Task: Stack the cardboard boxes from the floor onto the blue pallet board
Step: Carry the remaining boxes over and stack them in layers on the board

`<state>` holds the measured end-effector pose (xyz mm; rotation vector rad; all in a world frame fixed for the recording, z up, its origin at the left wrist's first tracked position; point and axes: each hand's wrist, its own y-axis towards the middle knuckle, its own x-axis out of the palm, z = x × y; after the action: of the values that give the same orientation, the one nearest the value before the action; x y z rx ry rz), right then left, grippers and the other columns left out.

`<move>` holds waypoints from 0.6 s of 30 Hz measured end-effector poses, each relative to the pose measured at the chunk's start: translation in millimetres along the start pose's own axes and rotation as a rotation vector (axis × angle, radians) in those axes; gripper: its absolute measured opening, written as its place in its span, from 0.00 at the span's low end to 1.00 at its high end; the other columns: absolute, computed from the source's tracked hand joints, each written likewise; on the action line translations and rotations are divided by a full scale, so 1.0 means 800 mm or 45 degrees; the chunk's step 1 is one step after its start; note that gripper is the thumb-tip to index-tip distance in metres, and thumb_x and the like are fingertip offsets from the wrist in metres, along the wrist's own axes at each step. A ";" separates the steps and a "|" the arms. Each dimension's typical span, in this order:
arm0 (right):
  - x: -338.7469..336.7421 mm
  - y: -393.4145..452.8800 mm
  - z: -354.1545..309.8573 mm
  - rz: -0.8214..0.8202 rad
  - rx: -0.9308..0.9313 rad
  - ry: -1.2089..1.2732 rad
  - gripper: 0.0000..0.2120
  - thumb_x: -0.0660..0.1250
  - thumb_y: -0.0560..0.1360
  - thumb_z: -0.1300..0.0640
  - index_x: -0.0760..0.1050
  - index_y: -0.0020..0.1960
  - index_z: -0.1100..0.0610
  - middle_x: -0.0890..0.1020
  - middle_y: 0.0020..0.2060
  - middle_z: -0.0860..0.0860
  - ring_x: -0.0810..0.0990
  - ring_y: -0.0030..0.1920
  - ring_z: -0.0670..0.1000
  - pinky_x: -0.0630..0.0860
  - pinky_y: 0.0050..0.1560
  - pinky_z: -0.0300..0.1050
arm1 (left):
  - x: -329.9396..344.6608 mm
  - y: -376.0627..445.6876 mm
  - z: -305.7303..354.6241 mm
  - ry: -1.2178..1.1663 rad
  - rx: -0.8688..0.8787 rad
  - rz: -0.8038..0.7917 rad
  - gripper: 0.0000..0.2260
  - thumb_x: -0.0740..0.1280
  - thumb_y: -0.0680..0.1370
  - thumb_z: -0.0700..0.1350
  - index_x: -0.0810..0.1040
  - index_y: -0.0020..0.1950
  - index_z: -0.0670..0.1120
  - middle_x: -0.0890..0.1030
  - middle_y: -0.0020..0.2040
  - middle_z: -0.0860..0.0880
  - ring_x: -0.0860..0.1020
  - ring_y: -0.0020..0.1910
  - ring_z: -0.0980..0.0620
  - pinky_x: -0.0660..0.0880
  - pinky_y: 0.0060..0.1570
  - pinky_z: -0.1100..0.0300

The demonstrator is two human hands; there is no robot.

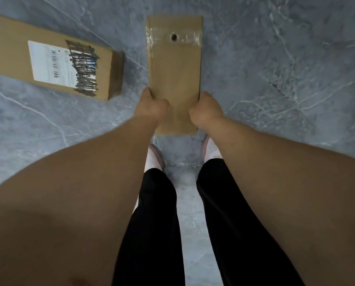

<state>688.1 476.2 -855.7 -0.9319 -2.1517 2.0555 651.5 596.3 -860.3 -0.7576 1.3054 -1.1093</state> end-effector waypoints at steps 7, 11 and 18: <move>-0.044 -0.052 -0.006 -0.063 0.000 0.154 0.08 0.54 0.77 0.64 0.69 0.53 0.59 0.73 0.57 0.57 0.73 0.54 0.54 0.70 0.53 0.43 | -0.021 -0.061 0.026 -0.063 -0.002 -0.035 0.26 0.60 0.75 0.40 0.61 0.73 0.49 0.72 0.66 0.47 0.72 0.63 0.44 0.69 0.65 0.50; -0.085 -0.124 -0.009 -0.079 0.003 0.202 0.18 0.55 0.77 0.63 0.66 0.67 0.63 0.72 0.64 0.59 0.72 0.62 0.58 0.70 0.63 0.48 | -0.043 -0.138 0.047 -0.041 0.036 -0.070 0.27 0.60 0.75 0.38 0.60 0.74 0.49 0.72 0.67 0.46 0.71 0.63 0.44 0.68 0.65 0.51; -0.153 -0.271 0.009 -0.008 0.042 0.406 0.15 0.55 0.76 0.63 0.70 0.61 0.60 0.76 0.58 0.57 0.75 0.57 0.57 0.73 0.58 0.47 | -0.073 -0.294 0.079 0.059 0.173 -0.072 0.27 0.58 0.75 0.35 0.61 0.73 0.49 0.74 0.64 0.45 0.73 0.60 0.43 0.70 0.60 0.53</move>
<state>699.5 427.7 -611.7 -1.1559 -1.9472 1.7877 671.1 562.6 -612.7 -0.6746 1.2399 -1.2537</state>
